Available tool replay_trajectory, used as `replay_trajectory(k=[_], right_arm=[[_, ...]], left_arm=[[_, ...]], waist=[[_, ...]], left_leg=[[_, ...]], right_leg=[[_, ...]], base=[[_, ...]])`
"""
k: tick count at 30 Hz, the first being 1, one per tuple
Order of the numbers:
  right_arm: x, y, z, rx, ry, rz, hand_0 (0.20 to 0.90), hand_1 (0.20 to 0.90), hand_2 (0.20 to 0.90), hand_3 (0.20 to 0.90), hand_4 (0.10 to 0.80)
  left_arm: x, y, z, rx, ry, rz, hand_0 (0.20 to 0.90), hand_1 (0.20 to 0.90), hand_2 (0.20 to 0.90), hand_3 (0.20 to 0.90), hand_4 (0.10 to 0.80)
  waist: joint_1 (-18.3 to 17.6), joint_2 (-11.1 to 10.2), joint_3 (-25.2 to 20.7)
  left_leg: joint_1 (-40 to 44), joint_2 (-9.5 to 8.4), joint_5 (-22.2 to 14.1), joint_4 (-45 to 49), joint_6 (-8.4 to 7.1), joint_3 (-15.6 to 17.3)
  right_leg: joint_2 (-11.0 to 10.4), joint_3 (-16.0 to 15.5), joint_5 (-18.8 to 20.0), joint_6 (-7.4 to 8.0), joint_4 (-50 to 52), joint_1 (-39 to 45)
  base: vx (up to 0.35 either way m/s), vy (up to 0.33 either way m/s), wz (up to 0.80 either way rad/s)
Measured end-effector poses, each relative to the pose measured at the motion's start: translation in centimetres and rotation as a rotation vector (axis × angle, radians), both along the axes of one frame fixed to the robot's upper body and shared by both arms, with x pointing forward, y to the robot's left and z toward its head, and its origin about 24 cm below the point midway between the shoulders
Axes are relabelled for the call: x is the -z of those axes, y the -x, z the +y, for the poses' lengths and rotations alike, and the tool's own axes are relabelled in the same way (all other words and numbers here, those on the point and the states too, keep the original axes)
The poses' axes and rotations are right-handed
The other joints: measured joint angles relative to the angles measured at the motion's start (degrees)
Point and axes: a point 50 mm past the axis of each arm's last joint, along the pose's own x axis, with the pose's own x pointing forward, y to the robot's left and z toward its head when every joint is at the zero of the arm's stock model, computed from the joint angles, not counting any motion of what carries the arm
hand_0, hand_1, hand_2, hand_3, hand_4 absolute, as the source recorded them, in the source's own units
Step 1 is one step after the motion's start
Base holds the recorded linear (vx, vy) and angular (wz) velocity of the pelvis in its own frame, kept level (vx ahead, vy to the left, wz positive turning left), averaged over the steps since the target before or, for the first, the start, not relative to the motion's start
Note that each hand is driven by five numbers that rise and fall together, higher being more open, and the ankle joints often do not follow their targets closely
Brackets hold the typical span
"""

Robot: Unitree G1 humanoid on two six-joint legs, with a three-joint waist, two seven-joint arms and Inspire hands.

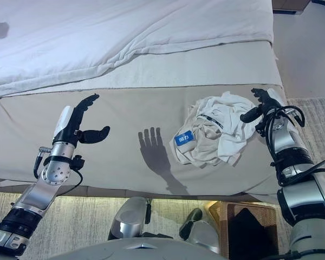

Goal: Pick up the clothes from the bed and place them into the basket

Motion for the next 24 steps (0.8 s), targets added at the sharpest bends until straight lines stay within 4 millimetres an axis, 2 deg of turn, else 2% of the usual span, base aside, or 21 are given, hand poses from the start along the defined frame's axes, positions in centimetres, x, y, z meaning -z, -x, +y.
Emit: replay_trajectory(k=[9, 13, 15, 16, 18, 20, 21, 24], right_arm=[[0.8, 0.1, -0.3, 0.008, 0.083, 0.065, 0.900, 0.900, 0.900, 0.900, 0.800], [0.5, -0.3, -0.8, 0.035, 0.112, 0.097, 0.900, 0.900, 0.900, 0.900, 0.800], [0.0, -0.6, -0.9, 0.049, 0.121, 0.097, 0.900, 0.900, 0.900, 0.900, 0.800], [-0.6, -1.0, -0.8, 0.048, 0.132, 0.091, 0.900, 0.900, 0.900, 0.900, 0.800], [-2.3, -1.7, -0.7, 0.047, 0.157, 0.057, 0.900, 0.900, 0.900, 0.900, 0.800], [-4.1, -2.3, -0.5, 0.048, 0.176, 0.017, 0.900, 0.900, 0.900, 0.900, 0.800], [-4.6, -2.5, -0.5, 0.049, 0.180, 0.006, 0.900, 0.900, 0.900, 0.900, 0.800], [-5.4, -2.7, -0.7, 0.068, 0.192, -0.017, 0.900, 0.900, 0.900, 0.900, 0.800]], left_arm=[[-0.1, 0.0, -0.1, 0.008, 0.005, -0.017, 0.900, 0.900, 0.900, 0.900, 0.800], [-0.5, -0.2, -0.3, 0.024, 0.006, -0.047, 0.900, 0.900, 0.900, 0.900, 0.800], [-0.5, -0.3, -0.9, 0.037, 0.006, -0.061, 0.900, 0.900, 0.900, 0.900, 0.800], [-0.7, -0.4, -1.0, 0.044, 0.008, -0.079, 0.900, 0.900, 0.900, 0.900, 0.800], [-1.3, -0.7, -1.4, 0.055, 0.009, -0.125, 0.900, 0.900, 0.900, 0.900, 0.800], [-2.3, -1.5, -2.1, 0.074, 0.007, -0.171, 0.900, 0.900, 0.900, 0.900, 0.800], [-2.7, -1.8, -2.4, 0.082, 0.004, -0.191, 0.900, 0.900, 0.900, 0.900, 0.800], [-3.1, -2.2, -3.0, 0.103, 0.001, -0.206, 0.900, 0.900, 0.900, 0.900, 0.800]], waist=[[0.8, 1.3, -0.5], [1.6, 2.8, 0.1], [1.7, 4.7, 1.2], [1.7, 5.1, 1.8], [1.6, 6.1, 3.6], [1.4, 7.4, 7.3], [1.4, 7.3, 8.4], [1.5, 7.3, 9.0]], left_leg=[[-3.8, 0.29, 0.9, 0.4, -0.74, -1.5], [-7.8, 0.51, 1.6, 1.5, -0.54, -2.0], [-9.4, 0.38, 1.6, 2.7, -0.52, -2.2], [-10.8, 0.19, 1.6, 3.8, -0.52, -2.1], [-13.8, -0.40, 1.6, 6.4, -0.49, -2.0], [-15.6, -0.74, 1.1, 9.5, 0.13, -1.8], [-17.2, -1.10, 0.5, 11.1, 0.93, -1.7], [-22.1, -1.70, -0.1, 14.6, 1.43, -1.7]], right_leg=[[0.2, -1.2, 0.0, -0.01, 0.8, -3.1], [-0.3, -1.3, 0.0, -0.02, 3.4, -7.5], [-1.3, -1.1, -0.4, 0.31, 6.4, -9.8], [-2.0, -0.9, -1.0, 0.00, 8.6, -11.6], [-3.9, 0.1, -2.5, -0.18, 13.5, -15.5], [-5.5, 0.4, -3.4, -0.84, 18.5, -18.0], [-6.6, 0.9, -4.8, -1.18, 21.3, -20.0], [-8.4, 2.0, -6.2, -1.67, 25.6, -25.1]], base=[[-0.097, -0.031, 0.07], [-0.114, -0.031, 0.02], [-0.086, -0.021, 0.03], [-0.130, 0.033, 0.01], [-0.098, 0.067, 0.00], [-0.066, 0.077, 0.03], [-0.047, 0.056, 0.11], [-0.042, 0.045, 0.07]])
